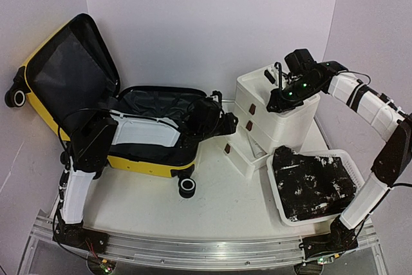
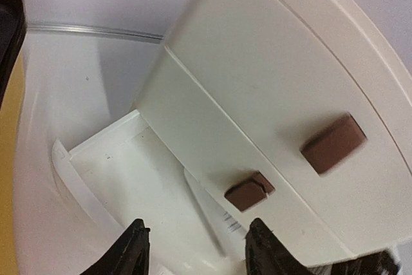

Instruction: Open, take out, and arrange the luggage

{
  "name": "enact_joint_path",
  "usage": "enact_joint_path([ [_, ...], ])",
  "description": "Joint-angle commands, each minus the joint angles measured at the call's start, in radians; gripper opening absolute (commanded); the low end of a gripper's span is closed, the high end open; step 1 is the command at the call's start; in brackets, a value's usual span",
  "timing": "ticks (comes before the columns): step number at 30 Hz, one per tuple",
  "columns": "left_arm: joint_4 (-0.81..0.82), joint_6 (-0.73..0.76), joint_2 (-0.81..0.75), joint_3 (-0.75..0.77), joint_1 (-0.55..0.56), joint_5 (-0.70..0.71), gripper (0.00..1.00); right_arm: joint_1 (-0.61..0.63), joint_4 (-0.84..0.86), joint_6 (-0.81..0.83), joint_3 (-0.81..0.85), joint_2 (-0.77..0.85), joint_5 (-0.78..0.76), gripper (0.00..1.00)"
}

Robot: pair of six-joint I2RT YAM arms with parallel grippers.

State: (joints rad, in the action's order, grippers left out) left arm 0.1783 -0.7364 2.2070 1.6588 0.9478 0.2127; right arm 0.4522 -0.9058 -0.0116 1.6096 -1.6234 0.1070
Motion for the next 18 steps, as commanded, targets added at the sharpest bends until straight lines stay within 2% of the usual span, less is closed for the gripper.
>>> enact_joint_path([
  [1,0.052,0.298,-0.124,-0.079,0.065,0.007,0.42,0.001,-0.019,-0.053,-0.019,-0.003,0.030,0.00],
  [5,0.050,0.419,-0.121,-0.142,0.125,0.042,0.19,0.001,-0.019,-0.054,-0.021,-0.006,0.037,0.00],
  [7,0.046,0.440,-0.114,-0.158,0.141,0.062,0.02,0.000,-0.019,-0.056,-0.023,-0.005,0.037,0.00],
  [18,0.018,0.212,-0.050,-0.162,0.147,0.214,0.00,0.001,-0.019,-0.066,-0.030,0.003,0.042,0.00],
])
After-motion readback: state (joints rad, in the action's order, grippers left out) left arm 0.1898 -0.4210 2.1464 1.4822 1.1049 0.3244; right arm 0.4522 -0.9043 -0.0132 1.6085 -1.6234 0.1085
